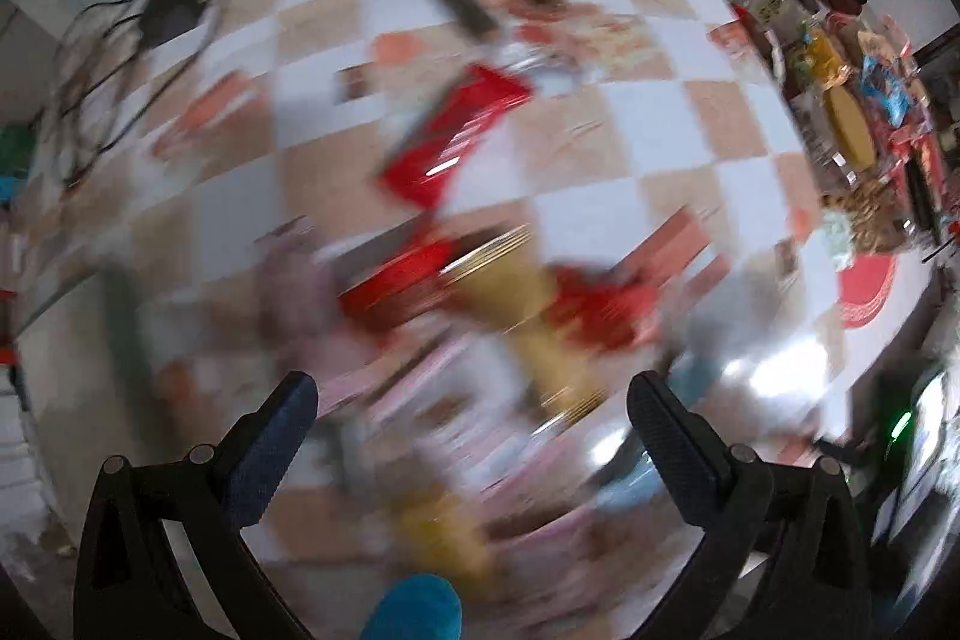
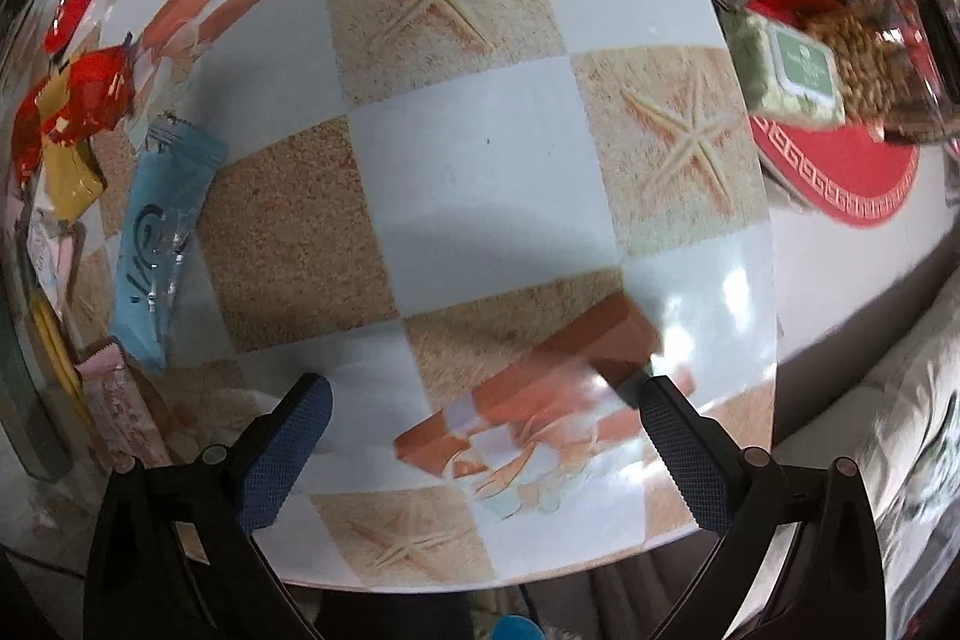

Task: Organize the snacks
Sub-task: 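Grasp the pink bar with the left tool while the right tool grasps the light-blue candy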

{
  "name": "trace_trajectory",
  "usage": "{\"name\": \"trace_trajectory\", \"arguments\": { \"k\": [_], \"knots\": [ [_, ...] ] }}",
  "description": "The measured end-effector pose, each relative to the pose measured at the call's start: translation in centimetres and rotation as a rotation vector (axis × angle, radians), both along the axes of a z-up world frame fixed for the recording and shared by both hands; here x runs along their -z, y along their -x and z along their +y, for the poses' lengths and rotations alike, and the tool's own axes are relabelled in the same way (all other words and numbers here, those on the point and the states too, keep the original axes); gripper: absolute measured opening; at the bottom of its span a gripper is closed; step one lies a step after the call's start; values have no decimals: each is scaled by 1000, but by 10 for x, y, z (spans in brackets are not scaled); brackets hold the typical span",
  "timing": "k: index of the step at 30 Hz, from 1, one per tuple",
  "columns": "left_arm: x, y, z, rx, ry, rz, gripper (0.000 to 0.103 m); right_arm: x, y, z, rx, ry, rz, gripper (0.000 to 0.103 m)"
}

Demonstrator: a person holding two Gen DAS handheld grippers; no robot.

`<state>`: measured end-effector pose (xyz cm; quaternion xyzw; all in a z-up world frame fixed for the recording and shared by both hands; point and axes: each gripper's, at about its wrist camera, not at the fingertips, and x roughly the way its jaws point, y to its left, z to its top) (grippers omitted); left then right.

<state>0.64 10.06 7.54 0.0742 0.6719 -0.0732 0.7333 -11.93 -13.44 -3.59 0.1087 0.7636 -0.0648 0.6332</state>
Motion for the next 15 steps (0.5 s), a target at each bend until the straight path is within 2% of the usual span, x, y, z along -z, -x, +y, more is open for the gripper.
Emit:
{"name": "trace_trajectory", "arguments": {
  "k": [2, 4, 7, 12, 15],
  "knots": [
    [14, 10, 18, -4, -40, 11, 103, -8, 4, 5, 28, -25, -21, 103],
    [22, 14, 45, -53, -61, 55, 103, -14, 7, 13, 42, -49, -35, 103],
    [27, 12, 72, -142, -36, 96, 103, -19, 10, 28, 43, -73, -41, 103],
    [32, -13, 85, -168, -60, 77, 103, -27, 3, 48, 22, -84, -43, 103],
    [43, -38, 95, -235, -53, 97, 103, -33, -5, 51, 21, -83, -52, 103]
  ]
}}
